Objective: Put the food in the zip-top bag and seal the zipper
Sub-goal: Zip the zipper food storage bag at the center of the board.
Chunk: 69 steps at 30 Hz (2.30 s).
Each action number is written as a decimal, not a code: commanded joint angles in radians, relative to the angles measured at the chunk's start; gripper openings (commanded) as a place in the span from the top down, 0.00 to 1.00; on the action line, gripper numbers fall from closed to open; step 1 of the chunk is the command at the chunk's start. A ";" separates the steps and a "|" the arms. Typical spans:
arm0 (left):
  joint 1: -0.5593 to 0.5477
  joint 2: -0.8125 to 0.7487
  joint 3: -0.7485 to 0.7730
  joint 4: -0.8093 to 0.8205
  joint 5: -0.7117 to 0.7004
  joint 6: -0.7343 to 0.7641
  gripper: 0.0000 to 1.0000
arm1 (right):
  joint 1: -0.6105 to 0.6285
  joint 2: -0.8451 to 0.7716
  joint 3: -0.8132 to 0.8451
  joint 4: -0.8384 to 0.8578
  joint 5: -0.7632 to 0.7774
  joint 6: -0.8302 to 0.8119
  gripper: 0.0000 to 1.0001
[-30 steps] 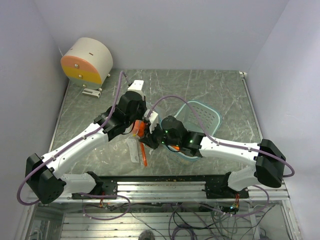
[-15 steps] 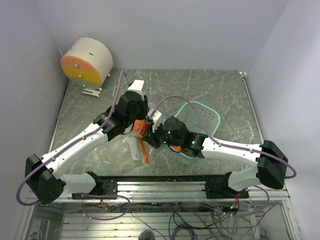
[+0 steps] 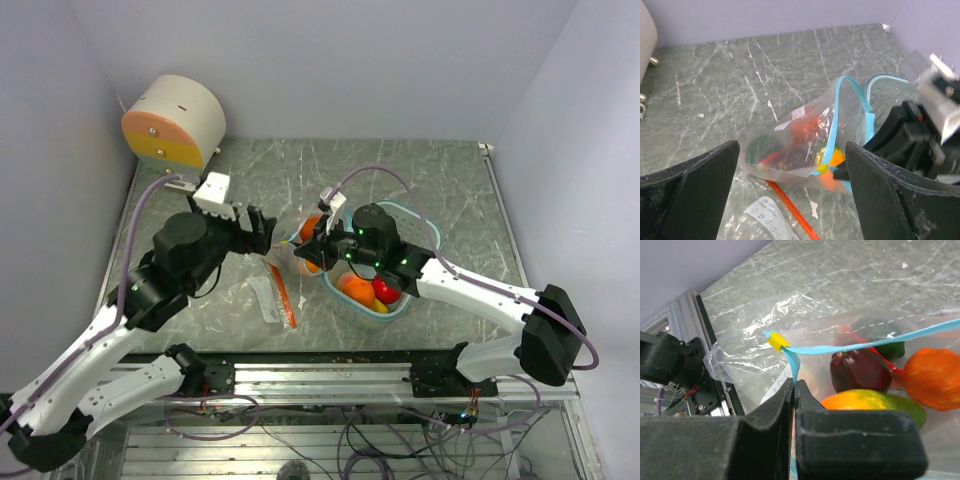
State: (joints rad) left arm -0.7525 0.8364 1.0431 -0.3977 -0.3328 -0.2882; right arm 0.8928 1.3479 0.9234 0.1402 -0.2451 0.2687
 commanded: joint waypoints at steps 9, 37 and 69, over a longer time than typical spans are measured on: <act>-0.002 -0.145 -0.165 -0.022 0.186 0.335 0.14 | -0.091 -0.040 0.132 -0.079 -0.194 -0.062 1.00; -0.002 -0.206 -0.419 0.338 0.282 0.236 0.38 | -0.098 -0.040 0.128 -0.045 -0.333 -0.068 1.00; -0.002 -0.214 -0.630 0.771 0.337 0.112 0.64 | -0.097 -0.043 0.113 -0.045 -0.377 -0.062 1.00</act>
State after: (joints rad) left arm -0.7536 0.6090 0.4065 0.2638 -0.0425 -0.1776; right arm 0.7990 1.3090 1.0378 0.0605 -0.5961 0.2016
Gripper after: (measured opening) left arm 0.313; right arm 0.009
